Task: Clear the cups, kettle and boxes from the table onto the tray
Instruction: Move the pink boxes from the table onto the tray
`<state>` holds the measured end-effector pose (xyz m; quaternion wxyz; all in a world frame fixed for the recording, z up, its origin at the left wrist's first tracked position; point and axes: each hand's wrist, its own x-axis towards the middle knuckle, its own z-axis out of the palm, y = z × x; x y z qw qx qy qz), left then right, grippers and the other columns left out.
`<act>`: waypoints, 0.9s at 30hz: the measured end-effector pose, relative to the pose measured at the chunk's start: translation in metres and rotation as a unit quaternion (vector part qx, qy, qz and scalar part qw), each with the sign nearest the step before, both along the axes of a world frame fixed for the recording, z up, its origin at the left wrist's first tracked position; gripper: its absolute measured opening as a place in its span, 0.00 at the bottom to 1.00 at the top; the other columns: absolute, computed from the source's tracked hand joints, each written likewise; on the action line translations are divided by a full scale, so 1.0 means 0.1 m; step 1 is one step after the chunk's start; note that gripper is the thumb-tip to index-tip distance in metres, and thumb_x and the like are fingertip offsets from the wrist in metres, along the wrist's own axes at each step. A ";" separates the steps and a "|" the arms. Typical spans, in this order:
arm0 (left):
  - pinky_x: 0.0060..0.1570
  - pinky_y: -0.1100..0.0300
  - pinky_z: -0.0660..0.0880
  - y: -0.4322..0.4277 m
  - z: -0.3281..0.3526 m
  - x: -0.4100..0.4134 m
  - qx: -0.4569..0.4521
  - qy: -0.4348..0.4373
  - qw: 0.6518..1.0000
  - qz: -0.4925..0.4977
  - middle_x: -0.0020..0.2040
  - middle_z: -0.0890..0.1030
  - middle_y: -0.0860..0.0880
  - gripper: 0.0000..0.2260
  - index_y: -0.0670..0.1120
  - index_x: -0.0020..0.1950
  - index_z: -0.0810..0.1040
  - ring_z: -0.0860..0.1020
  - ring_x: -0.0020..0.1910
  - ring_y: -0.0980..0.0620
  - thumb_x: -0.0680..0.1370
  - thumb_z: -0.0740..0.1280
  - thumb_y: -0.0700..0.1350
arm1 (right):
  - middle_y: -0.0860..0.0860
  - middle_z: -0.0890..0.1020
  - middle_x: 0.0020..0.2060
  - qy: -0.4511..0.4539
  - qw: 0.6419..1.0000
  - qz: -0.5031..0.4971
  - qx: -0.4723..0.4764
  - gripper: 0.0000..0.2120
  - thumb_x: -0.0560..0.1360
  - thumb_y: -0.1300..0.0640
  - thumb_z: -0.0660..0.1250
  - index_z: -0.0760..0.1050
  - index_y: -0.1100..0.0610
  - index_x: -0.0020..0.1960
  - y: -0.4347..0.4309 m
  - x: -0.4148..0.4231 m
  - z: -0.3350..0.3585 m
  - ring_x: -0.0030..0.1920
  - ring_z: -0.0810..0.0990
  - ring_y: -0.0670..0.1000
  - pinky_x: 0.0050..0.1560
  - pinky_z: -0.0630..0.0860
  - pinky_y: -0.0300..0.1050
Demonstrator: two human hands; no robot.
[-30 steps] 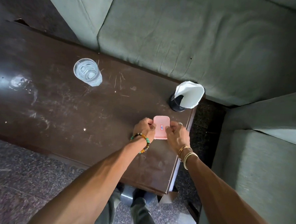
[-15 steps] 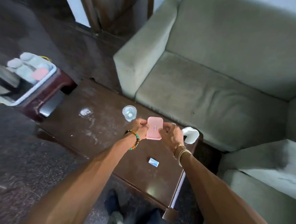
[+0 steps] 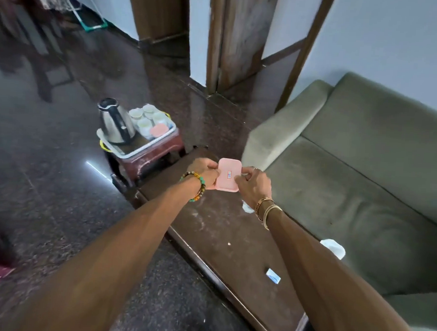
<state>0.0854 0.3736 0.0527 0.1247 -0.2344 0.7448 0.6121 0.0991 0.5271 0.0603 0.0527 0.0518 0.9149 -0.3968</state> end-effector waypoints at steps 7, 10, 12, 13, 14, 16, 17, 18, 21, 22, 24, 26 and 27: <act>0.54 0.41 0.79 -1.38 0.12 0.07 0.009 0.000 0.999 0.036 0.62 0.79 0.42 0.13 0.42 0.61 0.76 0.79 0.59 0.40 0.77 0.66 0.35 | 0.53 0.86 0.42 0.021 0.998 0.062 0.003 0.11 0.70 0.57 0.68 0.84 0.52 0.51 -1.37 -0.04 0.16 0.42 0.81 0.54 0.42 0.71 0.40; 0.57 0.43 0.78 -1.86 0.15 0.04 -0.010 0.017 0.998 0.058 0.62 0.79 0.41 0.12 0.41 0.61 0.76 0.79 0.59 0.40 0.78 0.65 0.36 | 0.53 0.86 0.44 0.027 0.997 0.077 -0.005 0.12 0.70 0.57 0.68 0.84 0.52 0.52 -1.87 -0.11 0.25 0.44 0.81 0.54 0.44 0.71 0.39; 0.57 0.44 0.78 -2.18 0.13 0.02 -0.023 0.019 0.996 0.088 0.61 0.80 0.40 0.11 0.41 0.59 0.78 0.79 0.59 0.40 0.76 0.67 0.36 | 0.53 0.87 0.46 0.021 0.996 0.090 -0.009 0.13 0.70 0.57 0.68 0.84 0.52 0.53 -2.19 -0.18 0.26 0.48 0.83 0.56 0.49 0.75 0.43; 0.57 0.44 0.78 -2.34 0.11 0.00 -0.025 0.015 0.994 0.103 0.60 0.80 0.40 0.09 0.42 0.56 0.78 0.79 0.58 0.40 0.76 0.67 0.36 | 0.53 0.86 0.46 0.019 0.995 0.100 -0.008 0.13 0.71 0.57 0.68 0.84 0.52 0.53 -2.33 -0.22 0.25 0.49 0.83 0.56 0.50 0.75 0.44; 0.56 0.44 0.78 -2.48 0.07 -0.01 -0.024 0.007 0.993 0.114 0.59 0.81 0.40 0.08 0.43 0.53 0.79 0.80 0.57 0.40 0.75 0.67 0.36 | 0.53 0.86 0.47 0.017 0.994 0.112 -0.006 0.13 0.71 0.57 0.68 0.84 0.52 0.54 -2.47 -0.26 0.23 0.49 0.83 0.56 0.50 0.75 0.43; 0.54 0.42 0.79 -2.73 0.00 -0.02 -0.010 -0.012 0.991 0.137 0.59 0.81 0.40 0.06 0.46 0.49 0.77 0.80 0.56 0.39 0.75 0.67 0.36 | 0.53 0.86 0.48 0.016 0.990 0.141 -0.001 0.13 0.71 0.57 0.68 0.83 0.53 0.55 -2.72 -0.35 0.15 0.50 0.83 0.56 0.51 0.75 0.43; 0.53 0.41 0.79 -2.85 -0.04 -0.04 -0.007 -0.018 0.989 0.145 0.59 0.81 0.41 0.06 0.46 0.49 0.77 0.80 0.56 0.39 0.76 0.67 0.36 | 0.54 0.86 0.49 0.011 0.988 0.152 -0.001 0.14 0.72 0.57 0.68 0.83 0.54 0.56 -2.85 -0.42 0.09 0.51 0.83 0.56 0.52 0.75 0.42; 0.52 0.41 0.80 -2.98 -0.07 -0.07 -0.010 -0.022 0.988 0.154 0.59 0.81 0.41 0.07 0.45 0.51 0.78 0.81 0.56 0.39 0.76 0.67 0.36 | 0.54 0.86 0.50 0.006 0.987 0.164 -0.001 0.14 0.72 0.57 0.68 0.83 0.54 0.57 -2.99 -0.50 0.03 0.52 0.83 0.56 0.52 0.75 0.42; 0.49 0.41 0.81 -3.31 -0.14 -0.20 -0.009 -0.022 0.980 0.196 0.59 0.80 0.40 0.09 0.43 0.55 0.77 0.81 0.54 0.39 0.77 0.66 0.35 | 0.54 0.86 0.51 -0.013 0.981 0.191 -0.012 0.16 0.73 0.57 0.67 0.81 0.54 0.60 -3.37 -0.74 -0.09 0.53 0.82 0.54 0.51 0.73 0.39; 0.49 0.41 0.80 -3.41 -0.13 -0.25 -0.011 -0.021 0.978 0.209 0.59 0.80 0.39 0.08 0.44 0.53 0.77 0.82 0.53 0.39 0.77 0.65 0.34 | 0.53 0.86 0.51 -0.018 0.980 0.197 -0.018 0.16 0.73 0.56 0.67 0.81 0.54 0.60 -3.50 -0.83 -0.11 0.52 0.82 0.53 0.50 0.73 0.39; 0.49 0.41 0.80 -3.63 -0.14 -0.38 -0.023 -0.023 0.973 0.228 0.57 0.81 0.39 0.07 0.46 0.49 0.76 0.82 0.51 0.38 0.76 0.66 0.35 | 0.53 0.86 0.50 -0.019 0.976 0.215 -0.019 0.16 0.73 0.57 0.67 0.81 0.55 0.60 -3.74 -0.99 -0.14 0.51 0.82 0.52 0.51 0.74 0.40; 0.50 0.42 0.80 -3.82 -0.14 -0.47 -0.029 -0.023 0.971 0.237 0.57 0.81 0.40 0.07 0.47 0.46 0.77 0.83 0.51 0.40 0.76 0.66 0.36 | 0.53 0.86 0.51 -0.018 0.971 0.236 -0.019 0.15 0.73 0.58 0.67 0.82 0.56 0.59 -3.93 -1.11 -0.13 0.49 0.81 0.50 0.49 0.74 0.38; 0.50 0.42 0.81 -3.91 -0.13 -0.52 -0.027 -0.025 0.969 0.244 0.56 0.82 0.41 0.07 0.48 0.45 0.76 0.83 0.50 0.40 0.75 0.67 0.36 | 0.52 0.86 0.51 -0.018 0.970 0.241 -0.021 0.15 0.73 0.58 0.67 0.82 0.56 0.58 -4.02 -1.19 -0.12 0.48 0.81 0.50 0.49 0.73 0.37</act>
